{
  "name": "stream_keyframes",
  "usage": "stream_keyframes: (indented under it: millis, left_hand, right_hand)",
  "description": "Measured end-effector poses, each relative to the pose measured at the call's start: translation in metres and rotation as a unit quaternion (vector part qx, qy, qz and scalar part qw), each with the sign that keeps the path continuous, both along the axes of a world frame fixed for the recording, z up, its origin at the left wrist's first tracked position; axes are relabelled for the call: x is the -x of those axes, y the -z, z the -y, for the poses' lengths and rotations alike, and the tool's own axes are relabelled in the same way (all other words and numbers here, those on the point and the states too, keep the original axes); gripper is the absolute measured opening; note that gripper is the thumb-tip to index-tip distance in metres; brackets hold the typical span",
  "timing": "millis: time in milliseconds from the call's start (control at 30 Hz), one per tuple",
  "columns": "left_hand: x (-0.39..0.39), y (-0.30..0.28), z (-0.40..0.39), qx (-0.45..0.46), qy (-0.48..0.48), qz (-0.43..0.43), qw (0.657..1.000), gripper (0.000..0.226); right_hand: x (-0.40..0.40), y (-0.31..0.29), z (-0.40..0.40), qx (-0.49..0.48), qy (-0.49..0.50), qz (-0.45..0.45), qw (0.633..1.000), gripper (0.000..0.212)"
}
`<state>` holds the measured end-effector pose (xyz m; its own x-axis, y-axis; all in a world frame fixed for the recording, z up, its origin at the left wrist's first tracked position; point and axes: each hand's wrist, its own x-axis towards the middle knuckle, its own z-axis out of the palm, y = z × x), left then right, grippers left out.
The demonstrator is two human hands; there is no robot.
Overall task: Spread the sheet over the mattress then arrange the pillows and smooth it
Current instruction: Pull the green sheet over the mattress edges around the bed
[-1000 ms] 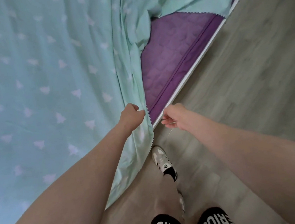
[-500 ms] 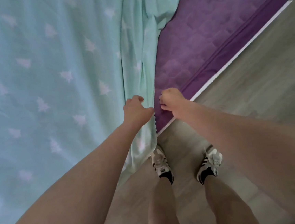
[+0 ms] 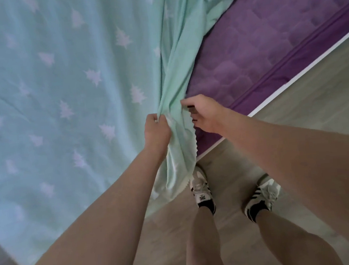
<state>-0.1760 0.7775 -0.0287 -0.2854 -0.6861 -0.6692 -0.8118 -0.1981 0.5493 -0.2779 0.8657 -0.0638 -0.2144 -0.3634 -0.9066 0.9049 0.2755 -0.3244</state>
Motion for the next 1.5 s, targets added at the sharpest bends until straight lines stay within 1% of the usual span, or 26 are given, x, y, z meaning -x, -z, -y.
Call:
stream_keyframes:
  millis: [67,133,267,333,400,467,500,533,567,633,700,733,767,833,933,1000,1067,1133,1200,1233,1300,1333,1433,1500]
  left_hand:
    - [0.000,-0.013,0.004,0.006,-0.008,-0.007,1.000,0.011]
    - [0.002,-0.023,0.006,0.027,-0.003,-0.008,1.000,0.013]
    - [0.013,-0.045,-0.003,0.050,0.005,-0.020,0.999,0.012]
    - [0.020,-0.052,-0.018,0.037,0.013,-0.011,0.999,0.009]
    - [0.025,-0.056,-0.033,0.019,0.028,0.011,0.999,0.007]
    - [0.032,-0.058,-0.051,0.053,0.108,0.035,0.992,0.035]
    - [0.037,-0.059,-0.061,0.078,0.148,0.035,0.985,0.048]
    - [0.044,-0.064,-0.076,0.095,0.183,0.026,0.978,0.054]
    - [0.051,-0.067,-0.090,0.100,0.209,0.016,0.973,0.055]
    - [0.067,-0.072,-0.118,0.073,0.265,0.009,0.961,0.048]
    - [0.085,-0.077,-0.149,-0.019,0.310,0.014,0.950,0.039]
    - [0.091,-0.080,-0.158,-0.068,0.322,0.019,0.944,0.037]
    - [0.097,-0.082,-0.172,-0.098,0.339,0.027,0.935,0.038]
    - [0.106,-0.083,-0.198,-0.098,0.354,0.041,0.929,0.038]
    - [0.110,-0.081,-0.220,-0.065,0.340,0.026,0.938,0.029]
    - [0.111,-0.082,-0.234,-0.059,0.371,0.038,0.926,0.028]
    - [0.112,-0.086,-0.245,-0.050,0.414,0.046,0.908,0.020]
    - [0.114,-0.090,-0.253,-0.053,0.433,0.043,0.899,0.010]
    - [0.115,-0.092,-0.257,-0.068,0.447,0.048,0.891,0.010]
    - [0.115,-0.093,-0.256,-0.072,0.458,0.054,0.884,0.011]
    - [0.113,-0.093,-0.251,-0.080,0.480,0.064,0.872,0.006]
    - [0.112,-0.093,-0.248,-0.083,0.486,0.070,0.867,0.007]
    - [0.111,-0.093,-0.243,-0.086,0.491,0.080,0.863,0.013]
    - [0.116,-0.095,-0.244,-0.087,0.496,0.074,0.861,0.024]
  right_hand:
    - [-0.001,-0.012,0.007,0.024,-0.001,0.015,1.000,0.033]
    - [-0.003,-0.025,0.010,0.044,0.020,0.017,0.999,0.030]
    - [0.001,-0.042,-0.013,0.058,0.086,0.021,0.994,0.040]
    - [0.007,-0.048,-0.038,0.039,0.141,0.016,0.989,0.039]
    - [0.012,-0.051,-0.064,0.008,0.195,0.006,0.981,0.028]
    - [0.017,-0.058,-0.095,-0.025,0.205,-0.009,0.978,0.015]
    - [0.018,-0.060,-0.110,-0.042,0.198,-0.017,0.979,0.012]
    - [0.019,-0.064,-0.127,-0.058,0.195,-0.023,0.979,0.013]
    - [0.019,-0.065,-0.142,-0.070,0.199,-0.027,0.977,0.017]
    - [0.017,-0.069,-0.171,-0.080,0.212,-0.036,0.973,0.030]
    - [0.014,-0.074,-0.201,-0.056,0.205,-0.052,0.976,0.039]
    - [0.011,-0.074,-0.209,-0.031,0.189,-0.057,0.980,0.043]
    - [0.009,-0.075,-0.221,-0.004,0.172,-0.059,0.983,0.046]
    - [0.005,-0.077,-0.244,0.035,0.121,-0.058,0.990,0.046]
    - [0.004,-0.081,-0.268,0.063,0.041,-0.053,0.996,0.044]
    - [0.009,-0.088,-0.281,0.053,0.029,-0.047,0.997,0.040]
    - [0.016,-0.093,-0.287,0.021,0.065,-0.043,0.997,0.032]
    - [0.029,-0.097,-0.291,0.008,0.139,-0.041,0.989,0.023]
    - [0.045,-0.099,-0.291,0.000,0.223,-0.031,0.974,0.015]
    - [0.053,-0.102,-0.289,0.000,0.238,-0.026,0.971,0.013]
    - [0.068,-0.107,-0.281,0.013,0.217,-0.025,0.976,0.024]
    - [0.074,-0.108,-0.276,0.020,0.203,-0.029,0.979,0.028]
    - [0.085,-0.110,-0.266,0.022,0.192,-0.038,0.980,0.030]
    - [0.089,-0.110,-0.268,0.018,0.211,-0.030,0.977,0.031]
